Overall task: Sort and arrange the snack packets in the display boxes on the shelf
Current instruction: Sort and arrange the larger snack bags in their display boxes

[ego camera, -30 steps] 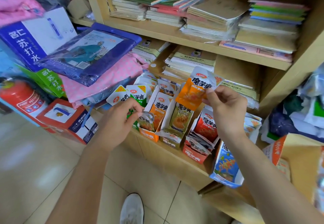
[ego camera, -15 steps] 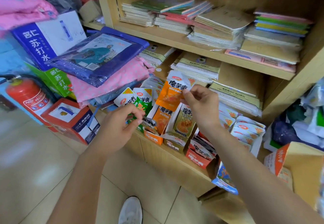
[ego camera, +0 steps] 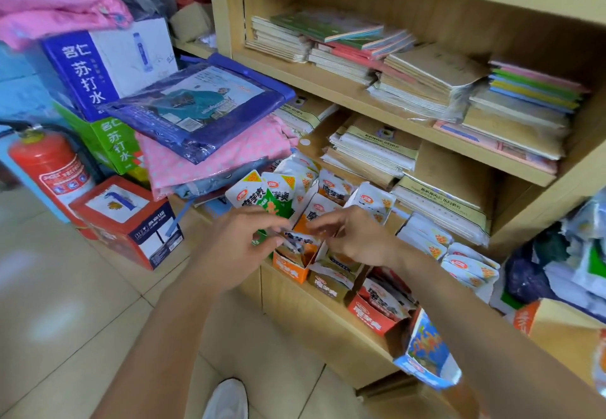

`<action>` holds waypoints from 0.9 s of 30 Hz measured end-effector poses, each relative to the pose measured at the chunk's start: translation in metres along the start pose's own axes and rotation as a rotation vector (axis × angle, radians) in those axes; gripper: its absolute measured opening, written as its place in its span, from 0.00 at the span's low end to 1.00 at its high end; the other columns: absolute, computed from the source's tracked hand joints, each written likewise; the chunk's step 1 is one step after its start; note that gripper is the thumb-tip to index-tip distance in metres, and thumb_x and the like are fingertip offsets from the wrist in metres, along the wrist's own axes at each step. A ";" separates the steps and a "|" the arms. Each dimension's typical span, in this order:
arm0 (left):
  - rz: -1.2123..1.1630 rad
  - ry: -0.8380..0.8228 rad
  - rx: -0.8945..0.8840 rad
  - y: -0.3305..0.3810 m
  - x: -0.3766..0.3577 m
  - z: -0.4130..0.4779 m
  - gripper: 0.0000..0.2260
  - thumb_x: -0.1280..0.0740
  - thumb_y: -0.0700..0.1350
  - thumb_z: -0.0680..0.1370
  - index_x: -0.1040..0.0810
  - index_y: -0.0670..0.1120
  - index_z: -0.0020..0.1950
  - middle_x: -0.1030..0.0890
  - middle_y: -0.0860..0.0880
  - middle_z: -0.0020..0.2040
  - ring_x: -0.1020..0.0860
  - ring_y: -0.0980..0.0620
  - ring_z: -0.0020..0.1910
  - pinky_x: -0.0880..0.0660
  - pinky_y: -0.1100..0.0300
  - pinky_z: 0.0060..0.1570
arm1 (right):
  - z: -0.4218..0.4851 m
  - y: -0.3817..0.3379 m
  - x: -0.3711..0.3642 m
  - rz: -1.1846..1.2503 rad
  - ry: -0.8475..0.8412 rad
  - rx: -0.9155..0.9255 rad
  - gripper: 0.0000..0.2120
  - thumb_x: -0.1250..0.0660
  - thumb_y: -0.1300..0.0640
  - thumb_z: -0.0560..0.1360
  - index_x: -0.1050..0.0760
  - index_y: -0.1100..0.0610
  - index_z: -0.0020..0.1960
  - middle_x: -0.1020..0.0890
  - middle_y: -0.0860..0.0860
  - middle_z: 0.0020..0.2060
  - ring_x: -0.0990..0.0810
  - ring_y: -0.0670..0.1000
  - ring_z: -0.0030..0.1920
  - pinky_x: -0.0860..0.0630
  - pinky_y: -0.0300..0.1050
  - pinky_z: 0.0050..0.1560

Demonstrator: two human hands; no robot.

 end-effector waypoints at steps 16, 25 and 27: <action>0.029 -0.001 0.062 0.001 0.002 -0.008 0.16 0.25 0.43 0.75 0.17 0.53 0.62 0.18 0.59 0.51 0.20 0.59 0.52 0.20 0.49 0.48 | 0.069 0.014 0.023 -0.541 0.119 -0.207 0.03 0.25 0.56 0.72 0.16 0.55 0.42 0.15 0.50 0.42 0.18 0.51 0.43 0.17 0.51 0.45; -0.007 -0.017 0.065 0.002 0.002 -0.009 0.14 0.26 0.46 0.76 0.18 0.57 0.60 0.17 0.59 0.52 0.20 0.59 0.52 0.21 0.46 0.50 | 0.010 -0.018 0.010 0.054 0.124 -0.012 0.03 0.25 0.56 0.74 0.15 0.55 0.45 0.16 0.45 0.37 0.21 0.37 0.35 0.26 0.31 0.38; -0.016 -0.020 0.080 0.004 0.000 -0.009 0.17 0.26 0.44 0.76 0.19 0.57 0.63 0.17 0.60 0.54 0.21 0.61 0.55 0.21 0.47 0.52 | 0.003 -0.020 0.007 0.125 0.102 -0.020 0.04 0.27 0.55 0.76 0.15 0.54 0.49 0.15 0.46 0.41 0.18 0.40 0.40 0.23 0.33 0.43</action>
Point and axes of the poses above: each hand's wrist, its own z-axis towards the middle knuckle, its own x-axis out of the back of the hand, y = z × x, the point moved 5 cm from there along z, towards the middle knuckle
